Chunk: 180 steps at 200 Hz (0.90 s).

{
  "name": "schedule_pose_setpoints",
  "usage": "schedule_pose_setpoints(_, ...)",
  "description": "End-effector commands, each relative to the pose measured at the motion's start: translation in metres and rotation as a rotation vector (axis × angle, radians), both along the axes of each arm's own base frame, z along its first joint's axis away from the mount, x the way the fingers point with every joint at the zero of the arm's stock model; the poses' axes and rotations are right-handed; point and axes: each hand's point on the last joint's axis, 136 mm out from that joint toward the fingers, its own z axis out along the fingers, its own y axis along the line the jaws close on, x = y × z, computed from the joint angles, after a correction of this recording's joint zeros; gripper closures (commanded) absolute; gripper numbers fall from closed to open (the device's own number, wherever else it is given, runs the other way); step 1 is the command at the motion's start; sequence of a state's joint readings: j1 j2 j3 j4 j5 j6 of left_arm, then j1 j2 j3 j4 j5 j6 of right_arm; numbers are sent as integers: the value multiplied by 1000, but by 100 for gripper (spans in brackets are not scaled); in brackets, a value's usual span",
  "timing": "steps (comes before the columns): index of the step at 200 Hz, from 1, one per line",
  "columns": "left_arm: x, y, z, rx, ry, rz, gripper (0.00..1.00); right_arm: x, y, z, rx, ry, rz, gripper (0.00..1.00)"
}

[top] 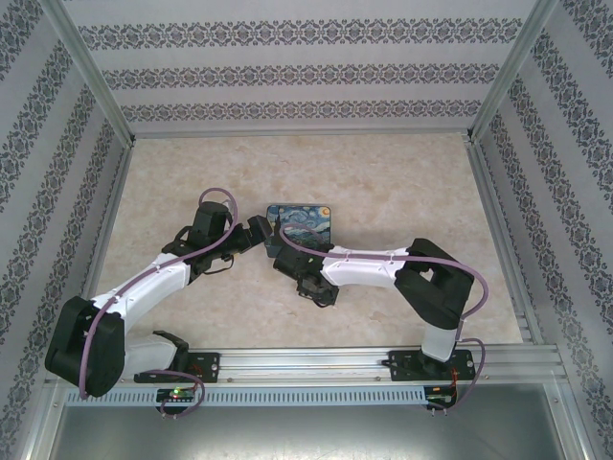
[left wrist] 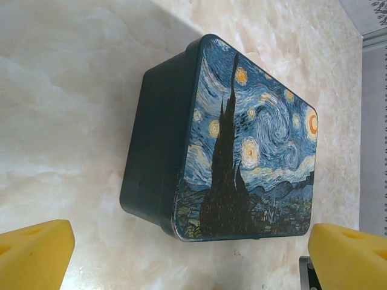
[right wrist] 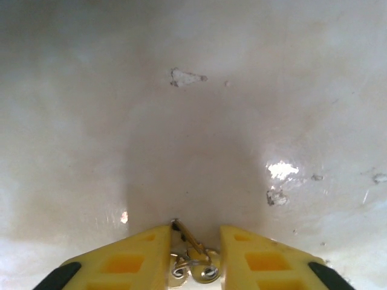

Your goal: Unlock the padlock with the key

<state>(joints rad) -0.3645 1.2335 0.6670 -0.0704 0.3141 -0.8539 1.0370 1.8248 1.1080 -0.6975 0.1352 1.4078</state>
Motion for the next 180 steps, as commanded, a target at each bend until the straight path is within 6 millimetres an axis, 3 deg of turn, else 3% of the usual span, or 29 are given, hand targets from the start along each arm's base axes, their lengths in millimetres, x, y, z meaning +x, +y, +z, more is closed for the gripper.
schedule_pose_setpoints(1,3,1,1,-14,-7,4,1,-29,13,-24,24,127,43,76)
schedule_pose_setpoints(54,1,1,-1,-10,7,6,1,-26,10,-25,52,87,58,100)
schedule_pose_setpoints(90,0,3,-3,-4,18,10,1,-20,4,-13,77,19,69,100)
schedule_pose_setpoints(180,-1,2,2,-19,25,13,1,5,-14,43,39,-181,167,100)
